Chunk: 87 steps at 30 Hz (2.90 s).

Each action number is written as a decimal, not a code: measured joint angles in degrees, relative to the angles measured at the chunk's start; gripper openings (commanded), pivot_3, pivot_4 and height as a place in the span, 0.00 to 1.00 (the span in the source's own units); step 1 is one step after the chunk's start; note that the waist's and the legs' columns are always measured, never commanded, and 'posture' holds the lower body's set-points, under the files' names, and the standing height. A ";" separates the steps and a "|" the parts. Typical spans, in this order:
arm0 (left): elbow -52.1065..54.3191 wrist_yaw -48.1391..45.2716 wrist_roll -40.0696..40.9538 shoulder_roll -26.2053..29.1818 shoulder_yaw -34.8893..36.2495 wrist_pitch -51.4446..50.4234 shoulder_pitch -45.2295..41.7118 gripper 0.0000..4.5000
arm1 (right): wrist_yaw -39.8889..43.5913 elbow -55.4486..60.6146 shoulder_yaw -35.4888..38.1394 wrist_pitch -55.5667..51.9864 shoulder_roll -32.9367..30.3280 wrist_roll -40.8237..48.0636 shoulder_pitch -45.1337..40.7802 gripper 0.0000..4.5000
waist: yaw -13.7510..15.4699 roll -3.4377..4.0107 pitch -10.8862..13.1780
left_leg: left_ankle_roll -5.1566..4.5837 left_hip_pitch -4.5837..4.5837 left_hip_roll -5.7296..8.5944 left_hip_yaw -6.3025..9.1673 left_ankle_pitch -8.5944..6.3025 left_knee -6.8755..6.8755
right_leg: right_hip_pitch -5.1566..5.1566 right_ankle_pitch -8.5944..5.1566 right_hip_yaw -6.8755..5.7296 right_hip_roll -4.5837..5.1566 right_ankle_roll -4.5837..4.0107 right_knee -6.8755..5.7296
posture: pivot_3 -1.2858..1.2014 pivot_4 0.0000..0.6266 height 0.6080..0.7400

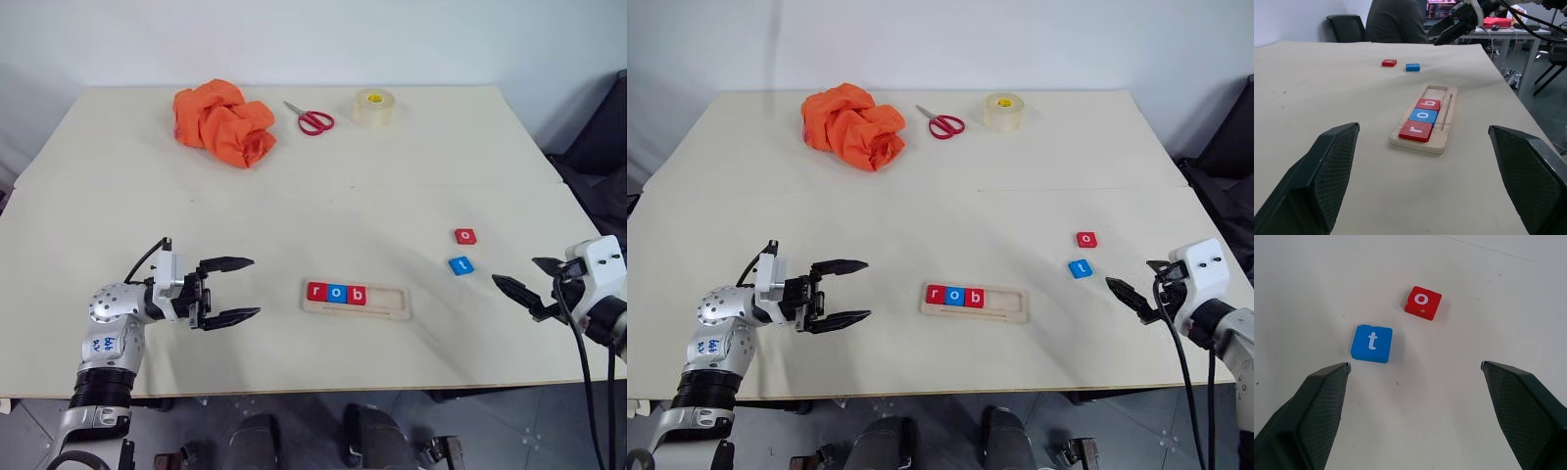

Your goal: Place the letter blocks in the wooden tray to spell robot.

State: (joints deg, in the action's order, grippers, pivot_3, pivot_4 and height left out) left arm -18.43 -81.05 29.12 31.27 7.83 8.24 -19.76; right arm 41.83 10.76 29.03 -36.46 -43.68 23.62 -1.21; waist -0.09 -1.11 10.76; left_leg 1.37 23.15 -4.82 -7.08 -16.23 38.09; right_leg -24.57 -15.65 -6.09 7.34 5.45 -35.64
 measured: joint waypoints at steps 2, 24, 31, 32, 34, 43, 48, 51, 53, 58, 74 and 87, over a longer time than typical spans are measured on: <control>0.04 0.00 -0.01 0.00 0.04 0.00 0.08 1.00 | -0.30 0.01 -0.20 -0.27 0.00 0.16 -0.35 0.99 | -0.02 0.00 0.00 | 0.00 0.00 0.00 -0.01 0.00 0.00 | 0.00 0.00 0.00 0.00 0.00 0.00 | 0.52 0.24 1.00; 9.64 4.36 0.08 -0.54 0.84 -0.86 7.89 1.00 | -16.75 -34.69 -16.50 9.71 11.98 -10.60 -30.56 0.99 | -1.39 0.04 0.02 | 0.00 0.04 0.01 -0.03 0.04 -0.01 | -0.04 0.01 0.03 0.01 0.01 -0.04 | 0.52 0.24 1.00; 11.03 5.43 0.11 -0.32 1.19 -1.11 9.11 1.00 | -17.21 -38.04 -16.66 12.42 12.89 -10.99 -32.08 0.64 | -1.55 0.04 0.01 | 0.00 0.00 0.01 -0.03 0.06 0.01 | -0.02 0.01 0.03 0.02 0.01 -0.11 | 0.52 0.24 1.00; 11.03 5.45 0.11 -0.32 1.19 -1.13 9.13 1.00 | -17.29 -38.05 -16.77 12.55 13.04 -10.99 -32.08 0.58 | -1.51 0.04 0.01 | 0.00 0.00 0.01 -0.02 0.06 0.01 | -0.01 0.01 0.03 0.02 0.01 -0.11 | 0.52 0.24 1.00; 11.03 5.44 0.11 -0.32 1.19 -1.13 9.12 1.00 | -17.48 -38.02 -16.84 12.73 13.41 -10.98 -32.12 0.42 | -1.50 0.04 0.01 | 0.00 0.00 0.01 -0.02 0.07 0.02 | 0.00 0.01 0.03 0.03 0.01 -0.12 | 0.52 0.24 1.00; 8.03 3.39 0.08 -0.15 0.55 -1.12 5.82 1.00 | -24.04 -12.91 -15.02 2.50 16.40 -8.44 -23.66 0.32 | -1.44 0.07 0.01 | 0.03 0.06 0.00 -0.01 0.08 -0.06 | -0.11 0.00 0.04 0.02 0.00 -0.13 | 0.52 0.24 1.00; 5.86 1.86 0.06 -0.07 0.10 -1.10 4.22 1.00 | -28.07 11.98 -12.82 -11.22 19.59 -2.49 -12.43 0.32 | -1.28 0.05 0.00 | 0.00 0.07 0.00 0.05 0.03 -0.08 | -0.05 0.00 0.01 0.01 -0.01 -0.02 | 0.52 0.24 1.00; 4.44 1.16 0.04 -0.18 -0.16 -1.10 3.44 1.00 | -29.77 20.13 -12.45 -17.46 21.92 0.13 -5.06 0.32 | -1.25 0.05 0.00 | -0.02 0.07 0.00 0.05 0.02 -0.07 | -0.04 0.00 0.01 0.01 -0.01 0.00 | 0.52 0.24 1.00; 3.95 0.78 0.03 -0.49 -0.40 -1.10 2.79 1.00 | -30.97 22.64 -12.42 -19.91 23.18 0.58 -1.45 0.32 | -1.32 0.05 0.00 | -0.03 0.06 0.01 0.07 0.02 -0.07 | -0.03 0.00 0.02 0.02 -0.01 0.00 | 0.52 0.24 1.00; 3.93 0.22 0.03 -1.05 -1.25 -1.10 1.93 1.00 | -33.55 23.64 -12.45 -21.12 26.70 0.68 0.54 0.32 | -1.65 0.05 0.00 | -0.03 0.03 -0.02 0.07 0.03 -0.08 | -0.06 -0.01 0.02 -0.03 -0.02 -0.05 | 0.52 0.24 1.00; 6.43 1.01 0.06 -1.14 -1.22 -1.38 3.95 1.00 | -14.14 21.33 -15.07 -11.76 4.96 0.19 0.18 0.99 | -1.43 0.02 -0.01 | -0.06 0.05 0.01 0.17 0.01 -0.09 | 0.01 -0.02 0.00 -0.04 -0.02 0.04 | 0.52 0.24 1.00; 13.75 5.02 0.08 -1.28 -0.32 -1.16 11.73 1.00 | 22.07 -12.19 -36.58 17.65 -14.22 -13.24 -20.79 0.99 | -1.50 -0.01 0.02 | -0.04 0.02 0.00 0.01 0.01 -0.05 | -0.03 0.01 0.01 0.01 0.03 0.07 | 0.52 0.24 1.00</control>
State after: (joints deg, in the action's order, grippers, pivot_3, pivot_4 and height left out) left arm -4.68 -76.03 29.20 29.99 7.51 7.07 -8.03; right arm 63.89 -1.43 -7.55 -18.82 -57.90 10.37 -22.01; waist -1.59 -1.12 10.78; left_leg 1.33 23.17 -4.82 -7.07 -16.22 38.04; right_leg -24.60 -15.64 -6.08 7.35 5.48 -35.56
